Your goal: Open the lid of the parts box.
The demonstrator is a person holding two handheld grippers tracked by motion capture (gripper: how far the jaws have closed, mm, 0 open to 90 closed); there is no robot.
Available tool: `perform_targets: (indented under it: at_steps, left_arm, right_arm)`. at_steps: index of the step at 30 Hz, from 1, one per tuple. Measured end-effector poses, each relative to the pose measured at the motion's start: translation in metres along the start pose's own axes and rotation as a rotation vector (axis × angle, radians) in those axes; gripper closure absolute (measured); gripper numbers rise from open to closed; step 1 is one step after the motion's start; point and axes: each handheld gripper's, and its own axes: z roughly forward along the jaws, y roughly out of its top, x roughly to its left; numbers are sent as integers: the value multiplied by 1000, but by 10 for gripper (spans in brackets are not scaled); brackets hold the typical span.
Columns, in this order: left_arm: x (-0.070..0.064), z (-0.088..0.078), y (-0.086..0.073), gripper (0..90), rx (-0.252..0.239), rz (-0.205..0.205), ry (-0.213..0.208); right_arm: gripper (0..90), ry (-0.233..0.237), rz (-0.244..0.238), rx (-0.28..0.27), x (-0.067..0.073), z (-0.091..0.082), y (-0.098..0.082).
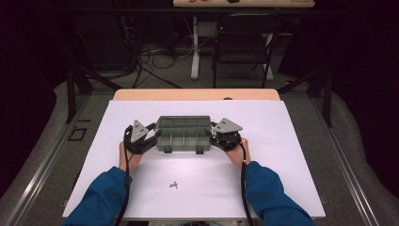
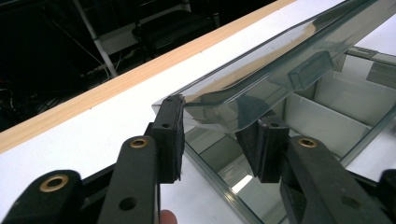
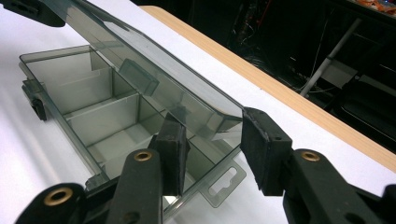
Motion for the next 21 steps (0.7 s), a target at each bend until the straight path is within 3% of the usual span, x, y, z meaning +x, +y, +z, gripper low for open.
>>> perform_targets:
  at_steps: [8,16,21]
  left_arm:
    - [3,1,1,671,-4,30,7]
    - [8,0,4,688,3,-6,-12]
    - [9,0,5,691,9,2,-18]
  right_arm:
    - [634,-8,10,4,-2,1,1]
    - [678,-15,20,-4,-5,2,2]
    - [690,-12,22,-2,-8,3,3]
